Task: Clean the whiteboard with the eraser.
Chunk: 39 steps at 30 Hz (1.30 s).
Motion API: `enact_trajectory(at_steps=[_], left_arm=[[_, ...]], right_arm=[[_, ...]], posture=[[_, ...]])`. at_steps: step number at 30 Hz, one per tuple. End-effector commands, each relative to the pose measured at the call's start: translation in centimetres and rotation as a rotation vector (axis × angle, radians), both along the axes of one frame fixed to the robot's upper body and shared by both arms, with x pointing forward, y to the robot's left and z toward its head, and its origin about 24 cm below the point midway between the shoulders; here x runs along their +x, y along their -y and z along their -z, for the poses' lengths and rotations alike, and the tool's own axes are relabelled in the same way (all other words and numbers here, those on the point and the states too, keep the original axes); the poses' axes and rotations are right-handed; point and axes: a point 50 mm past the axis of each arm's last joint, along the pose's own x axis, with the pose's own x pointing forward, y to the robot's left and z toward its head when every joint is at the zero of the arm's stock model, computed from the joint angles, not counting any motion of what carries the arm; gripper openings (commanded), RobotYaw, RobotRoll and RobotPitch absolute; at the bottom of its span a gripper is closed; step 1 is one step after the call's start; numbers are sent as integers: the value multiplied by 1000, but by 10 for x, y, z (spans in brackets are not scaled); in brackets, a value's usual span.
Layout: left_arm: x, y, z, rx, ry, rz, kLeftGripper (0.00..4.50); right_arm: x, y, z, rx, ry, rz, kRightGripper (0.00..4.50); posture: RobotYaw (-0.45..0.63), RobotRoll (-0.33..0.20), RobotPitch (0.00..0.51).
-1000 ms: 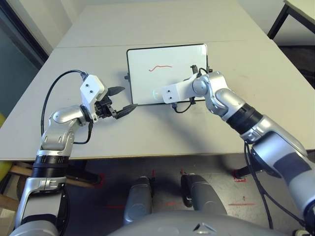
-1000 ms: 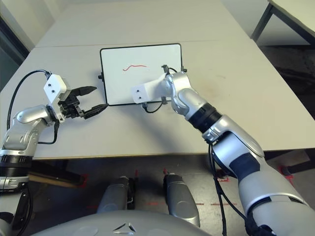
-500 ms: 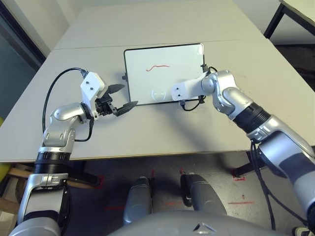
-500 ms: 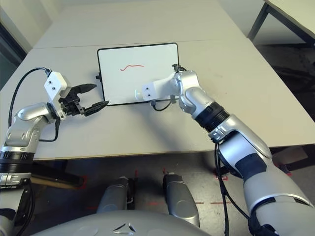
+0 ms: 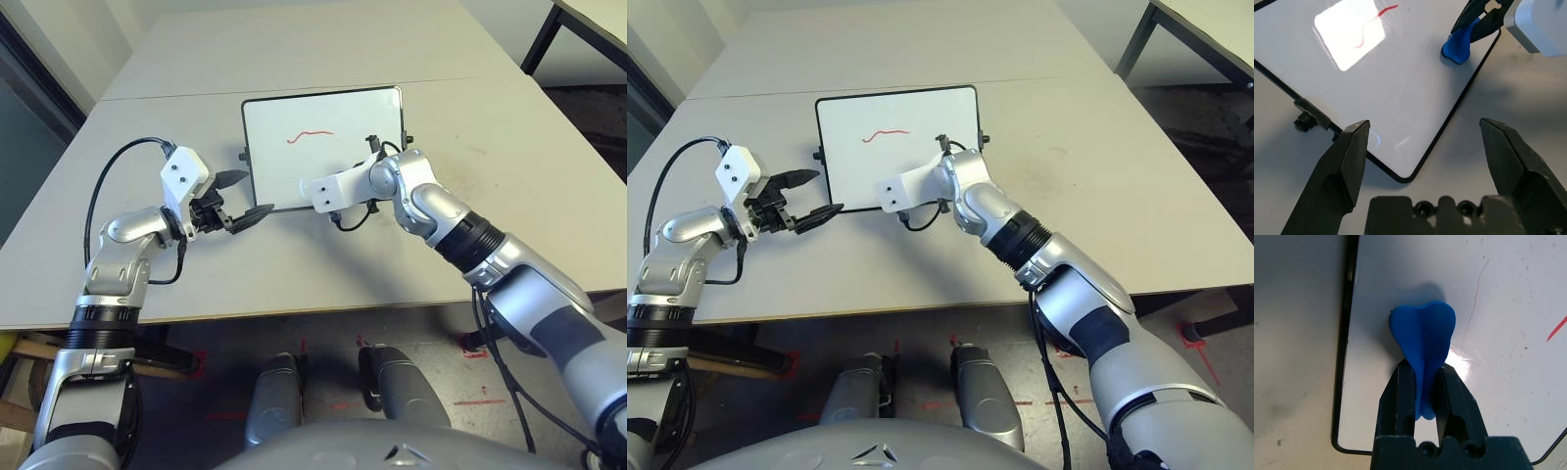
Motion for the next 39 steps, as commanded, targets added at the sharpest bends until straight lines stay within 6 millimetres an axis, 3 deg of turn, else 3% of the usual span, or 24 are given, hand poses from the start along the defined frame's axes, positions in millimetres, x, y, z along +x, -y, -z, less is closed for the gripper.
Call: enact_trajectory(at_steps=[1,10,16,24,36,39], left_arm=[[-2,-2,-3,10,5,-7,4500],[-2,0,-2,8,3,-5,4500],[-2,0,-1,9,4,-5,4500],[0,1,-1,6,3,-5,4500],[1,-1,-2,7,1,-10,4500],[3,-1,-3,7,4,-11,4500]], right_arm=[[-4,-3,19,-35,-49,-16,384],[-3,-7,25,-31,-41,-38,384],[10,7,22,-41,-6,5,384],[23,15,-4,6,41,48,383],[33,24,-68,130,109,98,383],[32,22,-76,126,123,97,383]], posture=[[-39,0,117],[-39,0,117],[-39,0,109],[-47,0,105],[-52,0,107],[-55,0,108]])
